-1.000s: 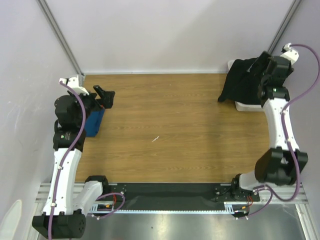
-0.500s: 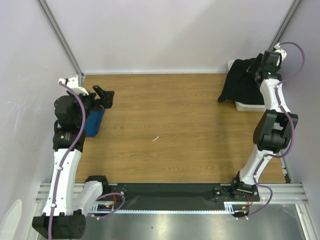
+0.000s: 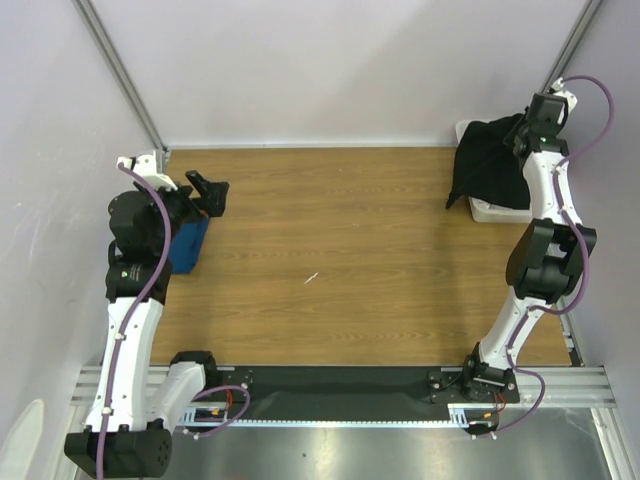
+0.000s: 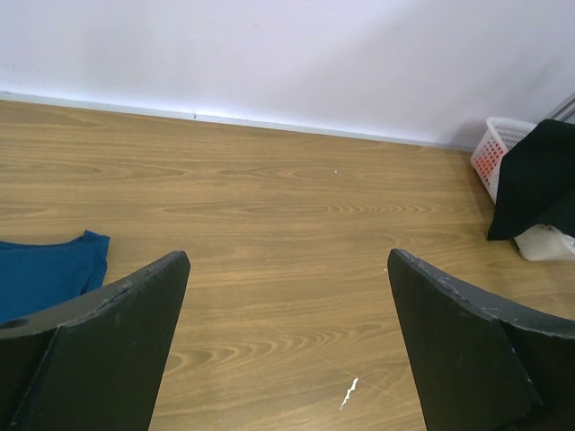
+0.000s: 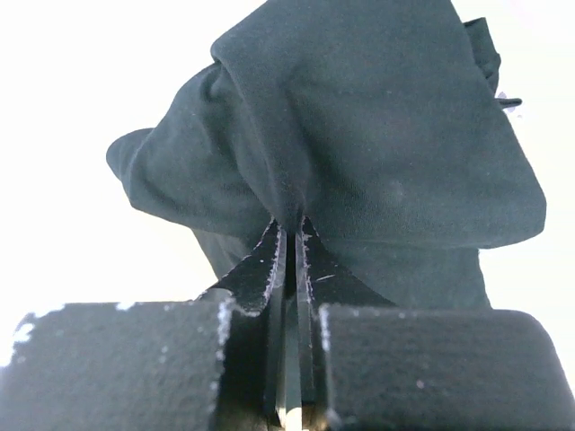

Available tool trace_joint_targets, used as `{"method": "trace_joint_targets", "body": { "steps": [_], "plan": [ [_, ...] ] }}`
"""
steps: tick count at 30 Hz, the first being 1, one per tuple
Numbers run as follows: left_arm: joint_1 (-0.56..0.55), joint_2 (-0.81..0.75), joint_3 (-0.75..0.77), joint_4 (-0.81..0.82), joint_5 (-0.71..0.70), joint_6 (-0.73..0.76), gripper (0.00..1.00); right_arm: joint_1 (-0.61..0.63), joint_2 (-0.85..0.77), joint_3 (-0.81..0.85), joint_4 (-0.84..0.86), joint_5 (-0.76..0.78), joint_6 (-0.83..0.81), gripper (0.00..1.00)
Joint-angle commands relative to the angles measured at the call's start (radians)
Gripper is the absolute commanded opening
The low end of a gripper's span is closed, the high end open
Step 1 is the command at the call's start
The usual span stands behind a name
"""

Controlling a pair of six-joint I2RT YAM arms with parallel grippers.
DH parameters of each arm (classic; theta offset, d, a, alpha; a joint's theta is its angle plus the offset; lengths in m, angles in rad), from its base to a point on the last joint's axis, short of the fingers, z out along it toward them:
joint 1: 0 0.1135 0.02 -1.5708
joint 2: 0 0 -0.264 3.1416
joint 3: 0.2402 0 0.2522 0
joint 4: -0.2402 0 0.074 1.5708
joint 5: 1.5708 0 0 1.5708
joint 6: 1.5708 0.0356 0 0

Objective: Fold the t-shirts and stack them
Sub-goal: Grab the tshirt from the pile, then move the tshirt to the center of the board

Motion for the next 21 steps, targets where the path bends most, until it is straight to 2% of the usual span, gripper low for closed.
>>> {"method": "trace_joint_targets", "body": {
  "steps": [1, 6, 9, 12, 15, 18, 21],
  "plan": [
    [0.005, -0.012, 0.007, 0.029, 0.001, 0.011, 1.0, 0.016, -0.057, 0.119, -0.024, -0.004, -0.049, 0.0],
    [0.003, -0.018, 0.009, 0.03, 0.013, 0.013, 1.0, 0.038, -0.08, 0.377, -0.115, -0.085, -0.117, 0.0],
    [0.003, -0.031, 0.009, 0.032, 0.015, 0.011, 1.0, 0.062, -0.074, 0.654, -0.121, -0.092, -0.169, 0.0],
    [0.003, -0.041, 0.007, 0.033, 0.021, 0.011, 1.0, 0.079, -0.12, 0.698, -0.005, -0.115, -0.201, 0.0],
    [0.003, -0.052, 0.005, 0.037, 0.024, 0.011, 1.0, 0.117, -0.198, 0.663, 0.125, -0.113, -0.253, 0.0],
    [0.005, -0.06, 0.004, 0.041, 0.03, 0.011, 1.0, 0.145, -0.203, 0.705, 0.147, -0.003, -0.299, 0.0],
    [0.003, -0.064, 0.002, 0.043, 0.033, 0.011, 1.0, 0.142, -0.194, 0.729, 0.098, -0.052, -0.292, 0.0]
  ]
}}
